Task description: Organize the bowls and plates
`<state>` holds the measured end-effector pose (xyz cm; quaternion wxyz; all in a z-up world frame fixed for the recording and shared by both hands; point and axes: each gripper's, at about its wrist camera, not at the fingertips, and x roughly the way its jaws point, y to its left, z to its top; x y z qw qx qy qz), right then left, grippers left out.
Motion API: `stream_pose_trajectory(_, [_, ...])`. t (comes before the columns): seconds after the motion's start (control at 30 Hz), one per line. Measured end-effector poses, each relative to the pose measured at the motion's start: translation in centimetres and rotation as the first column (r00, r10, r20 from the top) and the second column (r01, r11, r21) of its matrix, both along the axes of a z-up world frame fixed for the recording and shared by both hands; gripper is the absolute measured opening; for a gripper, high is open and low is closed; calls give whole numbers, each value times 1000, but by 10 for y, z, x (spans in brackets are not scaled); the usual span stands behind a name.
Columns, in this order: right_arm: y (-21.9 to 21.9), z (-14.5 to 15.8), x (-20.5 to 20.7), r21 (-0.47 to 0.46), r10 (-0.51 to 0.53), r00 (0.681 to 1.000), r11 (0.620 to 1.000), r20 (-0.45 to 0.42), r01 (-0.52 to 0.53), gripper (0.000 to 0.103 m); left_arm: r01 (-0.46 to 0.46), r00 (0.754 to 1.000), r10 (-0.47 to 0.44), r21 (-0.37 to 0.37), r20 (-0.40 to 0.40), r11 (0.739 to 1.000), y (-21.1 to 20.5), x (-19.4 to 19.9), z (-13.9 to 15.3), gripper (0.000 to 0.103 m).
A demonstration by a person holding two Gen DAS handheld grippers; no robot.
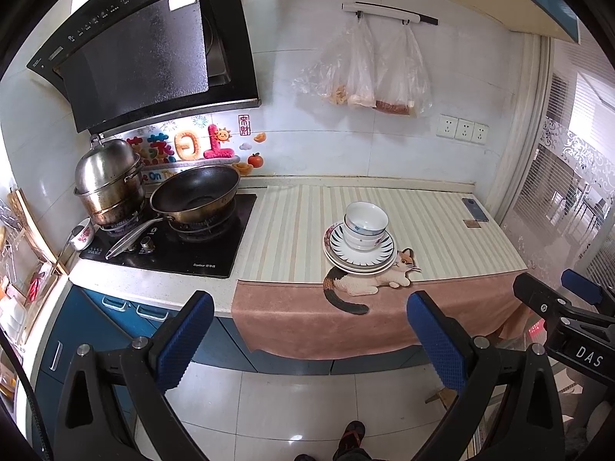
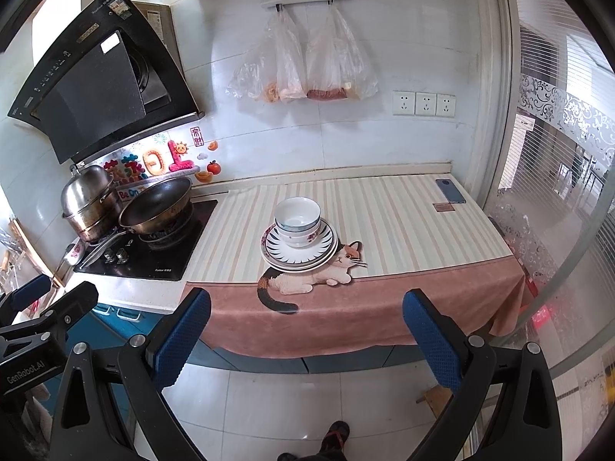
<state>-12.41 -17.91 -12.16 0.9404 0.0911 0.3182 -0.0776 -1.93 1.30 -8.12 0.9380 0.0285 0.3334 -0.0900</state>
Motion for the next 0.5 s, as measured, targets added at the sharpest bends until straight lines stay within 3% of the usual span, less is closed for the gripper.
stream_pose_trajectory(0.5, [0,-3,-1,1,-4,1000,1000,-3,4,102,6,1000,-6,-6,-2,1000,-8,-5,-2,103])
